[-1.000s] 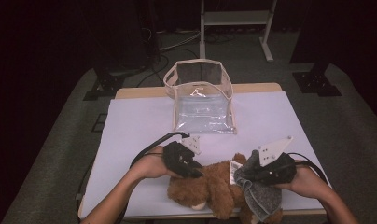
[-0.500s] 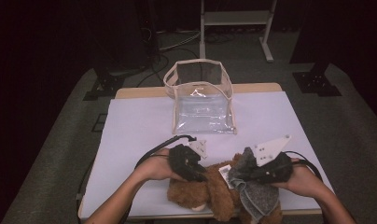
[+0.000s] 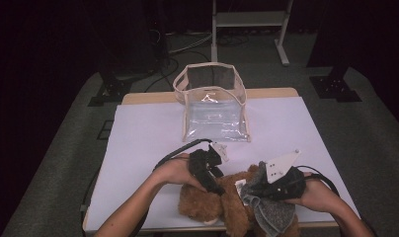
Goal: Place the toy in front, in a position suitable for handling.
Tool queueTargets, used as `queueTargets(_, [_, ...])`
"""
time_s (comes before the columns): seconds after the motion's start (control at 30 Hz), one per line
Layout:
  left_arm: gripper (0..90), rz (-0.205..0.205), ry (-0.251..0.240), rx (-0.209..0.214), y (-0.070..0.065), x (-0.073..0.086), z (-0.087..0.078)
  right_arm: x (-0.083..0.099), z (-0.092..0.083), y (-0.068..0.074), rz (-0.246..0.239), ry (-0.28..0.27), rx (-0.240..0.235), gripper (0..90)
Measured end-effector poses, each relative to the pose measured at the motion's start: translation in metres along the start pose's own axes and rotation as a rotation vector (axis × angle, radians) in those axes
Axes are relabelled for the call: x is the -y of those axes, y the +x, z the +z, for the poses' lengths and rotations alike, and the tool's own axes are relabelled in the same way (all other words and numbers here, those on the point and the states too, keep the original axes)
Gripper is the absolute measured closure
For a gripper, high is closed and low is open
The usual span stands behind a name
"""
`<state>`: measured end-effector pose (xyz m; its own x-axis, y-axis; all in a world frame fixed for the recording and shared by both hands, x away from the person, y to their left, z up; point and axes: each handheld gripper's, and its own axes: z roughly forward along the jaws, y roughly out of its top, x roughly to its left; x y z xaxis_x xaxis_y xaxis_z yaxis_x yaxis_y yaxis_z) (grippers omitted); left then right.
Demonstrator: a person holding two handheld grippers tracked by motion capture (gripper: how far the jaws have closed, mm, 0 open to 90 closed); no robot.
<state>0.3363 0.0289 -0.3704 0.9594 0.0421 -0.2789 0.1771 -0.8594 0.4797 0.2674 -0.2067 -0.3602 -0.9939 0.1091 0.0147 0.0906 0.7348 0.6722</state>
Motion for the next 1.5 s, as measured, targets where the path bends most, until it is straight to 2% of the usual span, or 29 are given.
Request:
queueTargets(0.07, [32.4,-0.016,0.01,0.044,0.003,-0.001,0.006,0.001,0.0,-0.002,-0.005,-0.005,-0.006,82.3])
queueTargets(0.1, [36.6,-0.005,0.017,0.063,0.003,-0.001,0.009,0.001,0.0,-0.003,-0.006,-0.008,-0.01,82.3])
queueTargets(0.13, [42.1,0.017,0.016,0.059,0.002,-0.001,0.012,0.001,0.0,-0.004,-0.004,-0.011,-0.013,82.2])
queueTargets(0.2, [57.4,0.053,0.007,0.026,-0.002,0.0,0.01,0.001,0.0,-0.005,0.007,-0.021,-0.012,82.2])
queueTargets(0.33, [71.2,0.048,-0.035,-0.028,-0.005,0.005,-0.001,0.0,-0.004,-0.009,0.017,-0.058,-0.014,81.9])
queueTargets(0.43, [76.7,0.076,-0.064,-0.064,-0.007,0.006,-0.009,-0.004,-0.009,-0.012,0.01,-0.063,-0.003,81.6])
queueTargets(0.5, [78.6,0.072,-0.081,-0.073,-0.006,0.006,-0.013,-0.007,-0.011,-0.014,0.017,-0.055,0.013,81.6])
queueTargets(0.67, [81.4,0.082,-0.086,-0.103,-0.004,0.008,-0.022,-0.012,-0.012,-0.024,0.016,-0.068,0.026,81.4])
queueTargets(0.77, [82.5,0.069,-0.105,-0.148,-0.001,0.01,-0.031,-0.017,-0.01,-0.03,0.012,-0.074,0.029,81.4])
queueTargets(0.97, [83.4,0.057,-0.107,-0.261,0.01,0.011,-0.053,-0.032,-0.006,-0.049,0.019,-0.069,0.047,81.3])
queueTargets(1.0, [83.7,0.052,-0.101,-0.266,0.011,0.012,-0.054,-0.034,-0.004,-0.053,0.022,-0.067,0.047,81.3])
queueTargets(1.1, [83.8,0.059,-0.078,-0.256,0.01,0.019,-0.051,-0.036,0.006,-0.059,0.031,-0.056,0.018,81.4])
queueTargets(1.17, [81.7,0.063,-0.077,-0.242,0.008,0.024,-0.049,-0.034,0.013,-0.057,0.043,-0.049,-0.01,81.6])
queueTargets(1.23, [75.5,0.056,-0.077,-0.233,0.007,0.028,-0.049,-0.031,0.02,-0.053,0.042,-0.043,-0.032,81.9])
queueTargets(1.27, [69.3,0.059,-0.074,-0.239,0.005,0.029,-0.05,-0.03,0.023,-0.05,0.041,-0.037,-0.035,82.1])
queueTargets(1.33, [61.0,0.076,-0.071,-0.243,0.0,0.03,-0.053,-0.029,0.025,-0.043,0.025,-0.026,-0.031,82.2])
queueTargets(1.47, [49.4,0.065,-0.059,-0.244,-0.01,0.037,-0.059,-0.023,0.025,-0.033,0.007,-0.017,-0.027,82.4])
queueTargets(1.5, [47.8,0.058,-0.069,-0.241,-0.011,0.04,-0.06,-0.021,0.025,-0.03,0.007,-0.016,-0.028,82.4])
